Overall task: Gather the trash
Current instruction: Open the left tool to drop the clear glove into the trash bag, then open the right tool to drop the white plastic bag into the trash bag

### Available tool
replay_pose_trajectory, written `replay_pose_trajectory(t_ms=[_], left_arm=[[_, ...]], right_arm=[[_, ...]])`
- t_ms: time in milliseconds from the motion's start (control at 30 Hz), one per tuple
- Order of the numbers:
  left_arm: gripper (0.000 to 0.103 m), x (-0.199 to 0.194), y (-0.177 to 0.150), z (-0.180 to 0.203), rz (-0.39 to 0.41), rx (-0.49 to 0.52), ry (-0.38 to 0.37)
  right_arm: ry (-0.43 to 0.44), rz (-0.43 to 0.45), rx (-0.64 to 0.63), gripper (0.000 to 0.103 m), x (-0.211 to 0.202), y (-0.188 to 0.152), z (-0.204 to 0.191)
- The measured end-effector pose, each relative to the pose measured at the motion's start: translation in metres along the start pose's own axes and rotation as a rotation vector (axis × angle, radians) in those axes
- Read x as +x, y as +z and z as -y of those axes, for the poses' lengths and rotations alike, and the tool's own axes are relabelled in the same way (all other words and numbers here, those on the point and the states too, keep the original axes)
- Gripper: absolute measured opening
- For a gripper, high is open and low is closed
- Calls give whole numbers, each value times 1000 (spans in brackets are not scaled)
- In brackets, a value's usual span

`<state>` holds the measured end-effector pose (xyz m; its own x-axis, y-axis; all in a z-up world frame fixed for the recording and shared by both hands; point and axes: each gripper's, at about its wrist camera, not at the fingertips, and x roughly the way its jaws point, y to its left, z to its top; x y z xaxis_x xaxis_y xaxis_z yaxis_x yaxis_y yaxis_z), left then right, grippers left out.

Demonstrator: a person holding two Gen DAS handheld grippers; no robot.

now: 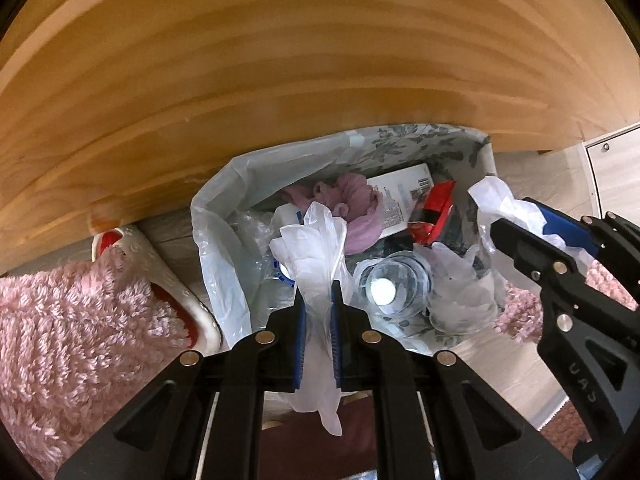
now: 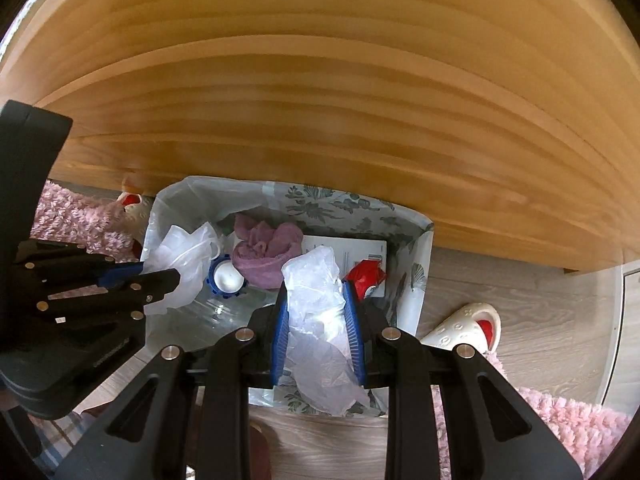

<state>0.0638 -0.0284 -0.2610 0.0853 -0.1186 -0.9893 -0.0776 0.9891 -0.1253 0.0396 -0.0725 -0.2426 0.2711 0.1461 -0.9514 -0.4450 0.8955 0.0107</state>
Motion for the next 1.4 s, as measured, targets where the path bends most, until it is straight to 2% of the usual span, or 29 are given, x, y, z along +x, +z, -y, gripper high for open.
replay_pose_trajectory(t_ms=[233, 533, 633, 700, 733, 800, 833, 900, 933, 1400], left_arm=[[8, 20, 4, -2, -54, 13, 24], [9, 33, 7, -4, -71, 20, 32], [21, 32, 7, -5, -67, 8, 27], [46, 30, 8, -7, -61, 0, 39], [52, 28, 8, -8, -55, 1, 44], [71, 25, 8, -8, -35, 7, 56], [76, 24, 8, -8, -27, 9, 66], [93, 22, 9, -9, -21, 1, 94], [96, 21, 9, -10, -21, -2, 102], [96, 10, 3, -17, -1, -26, 134]], right_arm=[[-14, -18, -8, 26, 9, -1, 0], [-20, -28, -28, 26, 17, -4, -3], [-19, -32, -25, 26, 19, -3, -2], [-16, -34, -23, 26, 19, -3, -1], [-12, -34, -22, 26, 19, -3, -1], [-2, -33, -16, 26, 19, -4, 0], [-3, -31, -16, 26, 20, -4, 1], [-3, -32, -9, 26, 20, -3, 3], [-4, -34, -5, 26, 21, -3, 4], [-11, -51, -25, 27, 30, -3, 1]])
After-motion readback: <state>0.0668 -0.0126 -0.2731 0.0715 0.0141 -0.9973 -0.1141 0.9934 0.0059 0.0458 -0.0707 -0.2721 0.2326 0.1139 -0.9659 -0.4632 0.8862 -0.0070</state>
